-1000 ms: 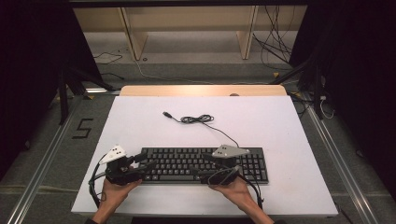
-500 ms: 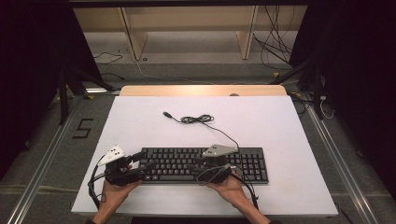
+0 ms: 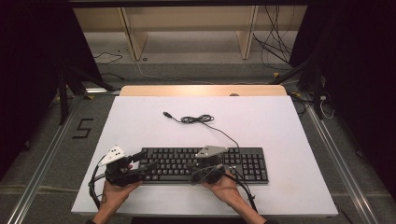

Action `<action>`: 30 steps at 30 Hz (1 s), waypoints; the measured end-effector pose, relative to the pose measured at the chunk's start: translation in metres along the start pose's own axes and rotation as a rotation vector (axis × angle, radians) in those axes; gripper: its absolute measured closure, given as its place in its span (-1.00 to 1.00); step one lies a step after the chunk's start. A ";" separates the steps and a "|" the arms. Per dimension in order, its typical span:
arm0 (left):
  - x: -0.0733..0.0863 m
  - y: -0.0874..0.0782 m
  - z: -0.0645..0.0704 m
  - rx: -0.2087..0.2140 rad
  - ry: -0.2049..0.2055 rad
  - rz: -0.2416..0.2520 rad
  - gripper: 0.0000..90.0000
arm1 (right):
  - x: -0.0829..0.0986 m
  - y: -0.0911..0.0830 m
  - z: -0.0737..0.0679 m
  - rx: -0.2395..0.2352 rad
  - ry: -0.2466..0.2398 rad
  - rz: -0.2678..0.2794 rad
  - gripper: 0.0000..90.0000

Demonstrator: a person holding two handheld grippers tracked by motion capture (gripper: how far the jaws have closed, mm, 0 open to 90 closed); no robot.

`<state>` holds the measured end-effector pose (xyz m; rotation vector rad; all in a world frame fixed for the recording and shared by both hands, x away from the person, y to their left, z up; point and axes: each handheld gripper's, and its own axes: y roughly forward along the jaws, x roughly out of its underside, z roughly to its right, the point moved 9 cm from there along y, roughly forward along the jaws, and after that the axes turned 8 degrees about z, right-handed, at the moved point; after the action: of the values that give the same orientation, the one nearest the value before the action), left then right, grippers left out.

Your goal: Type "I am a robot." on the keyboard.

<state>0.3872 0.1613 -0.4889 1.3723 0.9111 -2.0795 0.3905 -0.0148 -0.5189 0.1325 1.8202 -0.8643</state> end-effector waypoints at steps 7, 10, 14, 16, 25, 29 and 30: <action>0.000 0.000 0.000 -0.001 0.000 0.001 -0.36 | 0.006 0.010 0.000 0.011 -0.006 -0.038 1.00; 0.000 0.000 0.000 -0.001 0.002 0.001 -0.36 | 0.007 0.012 0.001 0.015 -0.007 -0.048 1.00; 0.000 0.000 0.000 -0.001 0.002 0.001 -0.36 | 0.010 0.015 0.001 0.016 -0.004 -0.061 1.00; 0.000 0.000 0.000 -0.002 0.002 0.001 -0.36 | 0.012 0.016 0.001 0.017 -0.010 -0.070 1.00; 0.001 0.000 0.000 -0.003 0.005 -0.002 -0.37 | 0.017 0.021 -0.001 0.041 -0.059 -0.088 1.00; 0.000 0.000 -0.001 -0.005 0.006 0.000 -0.37 | 0.017 0.021 -0.001 0.043 -0.045 -0.087 1.00; 0.000 0.000 -0.001 -0.005 0.007 -0.001 -0.37 | 0.017 0.020 -0.001 0.042 -0.036 -0.085 1.00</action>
<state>0.3875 0.1620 -0.4893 1.3774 0.9188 -2.0730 0.3921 -0.0044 -0.5428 0.0660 1.7849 -0.9597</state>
